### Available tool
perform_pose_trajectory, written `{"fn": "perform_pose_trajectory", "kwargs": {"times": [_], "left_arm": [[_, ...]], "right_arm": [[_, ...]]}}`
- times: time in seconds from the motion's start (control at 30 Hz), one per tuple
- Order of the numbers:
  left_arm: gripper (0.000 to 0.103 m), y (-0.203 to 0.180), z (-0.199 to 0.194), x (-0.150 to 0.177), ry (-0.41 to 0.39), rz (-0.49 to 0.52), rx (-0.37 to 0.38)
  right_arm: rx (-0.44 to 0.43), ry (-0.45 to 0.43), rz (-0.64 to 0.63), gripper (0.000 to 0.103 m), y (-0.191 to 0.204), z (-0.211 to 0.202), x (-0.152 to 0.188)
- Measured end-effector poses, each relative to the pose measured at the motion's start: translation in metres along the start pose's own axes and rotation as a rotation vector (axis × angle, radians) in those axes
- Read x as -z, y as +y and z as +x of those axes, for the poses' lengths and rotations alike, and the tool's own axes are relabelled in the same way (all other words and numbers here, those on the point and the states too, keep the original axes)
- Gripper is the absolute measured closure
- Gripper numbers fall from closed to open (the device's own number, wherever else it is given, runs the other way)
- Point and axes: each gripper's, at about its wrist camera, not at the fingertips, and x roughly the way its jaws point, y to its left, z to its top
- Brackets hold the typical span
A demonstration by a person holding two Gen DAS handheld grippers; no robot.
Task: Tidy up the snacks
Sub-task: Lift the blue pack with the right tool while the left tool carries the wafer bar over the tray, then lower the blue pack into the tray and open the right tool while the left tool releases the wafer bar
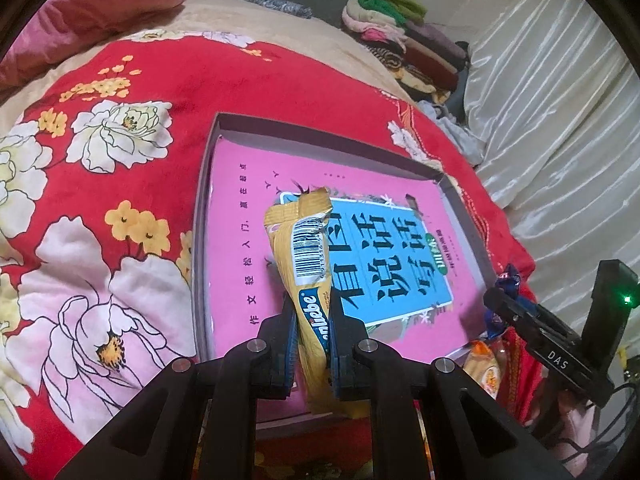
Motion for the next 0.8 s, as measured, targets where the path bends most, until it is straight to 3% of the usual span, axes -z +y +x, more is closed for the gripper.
{"fn": "perform_pose_trajectory", "kwargs": {"times": [0.47, 0.8], "left_arm": [[0.09, 0.001, 0.007, 0.003, 0.04, 0.008, -0.016], [0.089, 0.003, 0.011, 0.002, 0.04, 0.004, -0.022]], "right_arm": [[0.055, 0.054, -0.014, 0.051, -0.002, 0.011, 0.004], [0.036, 0.066, 0.017, 0.051, -0.006, 0.012, 0.006]]}}
